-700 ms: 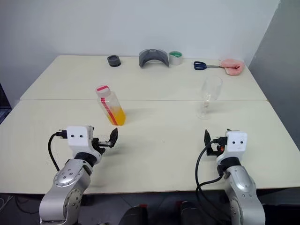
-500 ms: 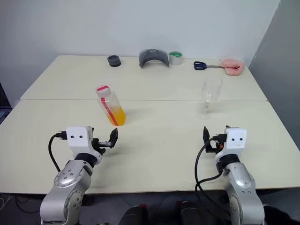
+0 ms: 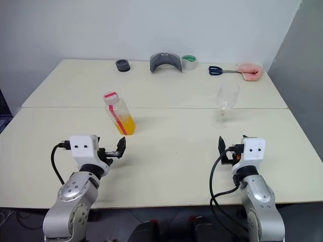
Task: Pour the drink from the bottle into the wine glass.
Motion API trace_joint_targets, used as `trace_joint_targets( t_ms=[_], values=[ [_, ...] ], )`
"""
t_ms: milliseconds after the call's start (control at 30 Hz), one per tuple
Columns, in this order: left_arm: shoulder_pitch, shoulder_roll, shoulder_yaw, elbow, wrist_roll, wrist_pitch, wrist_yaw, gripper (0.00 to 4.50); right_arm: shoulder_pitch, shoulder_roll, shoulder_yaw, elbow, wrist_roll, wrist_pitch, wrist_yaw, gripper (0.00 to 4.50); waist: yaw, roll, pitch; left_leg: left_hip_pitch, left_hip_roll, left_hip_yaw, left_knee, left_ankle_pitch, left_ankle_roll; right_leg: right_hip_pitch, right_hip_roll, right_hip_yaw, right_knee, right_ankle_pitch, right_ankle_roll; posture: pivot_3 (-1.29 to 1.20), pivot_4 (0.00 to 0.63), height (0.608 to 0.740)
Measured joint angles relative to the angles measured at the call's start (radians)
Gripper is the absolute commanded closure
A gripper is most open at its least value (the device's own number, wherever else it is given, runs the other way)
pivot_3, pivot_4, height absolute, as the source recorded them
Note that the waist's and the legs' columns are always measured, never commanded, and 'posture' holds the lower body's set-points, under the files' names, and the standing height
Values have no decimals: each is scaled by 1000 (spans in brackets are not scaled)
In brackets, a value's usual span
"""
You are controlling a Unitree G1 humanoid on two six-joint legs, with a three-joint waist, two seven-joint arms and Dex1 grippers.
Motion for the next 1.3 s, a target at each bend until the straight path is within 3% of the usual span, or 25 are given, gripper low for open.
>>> trace_joint_targets(
  t_ms=[333,733,933,1300],
  values=[
    [-32,1,-1,24,7,-5,-1,33,-10,-68,9,0,27,4,72,0,0,0,0,0,0,0,0,0,0,0,0,0,0,0,0,0,150,740],
    [-135,53,0,175,21,-58,-43,33,-294,-331,-14,36,482,153,506,0,-1,-1,1,0,0,-1,1,0,0,1,1,-1,0,0,0,0,150,740],
    [-194,56,-3,246,22,-98,-68,33,-407,-362,-10,61,562,182,549,0,1,-1,1,-1,-1,-2,1,0,0,1,1,-2,0,2,-2,0,150,740],
    [-296,54,-24,375,32,-179,-77,33,-424,-371,30,62,577,192,548,0,3,-1,1,-2,-1,-2,1,0,0,1,1,-2,-1,2,-2,0,150,740]
  ],
)
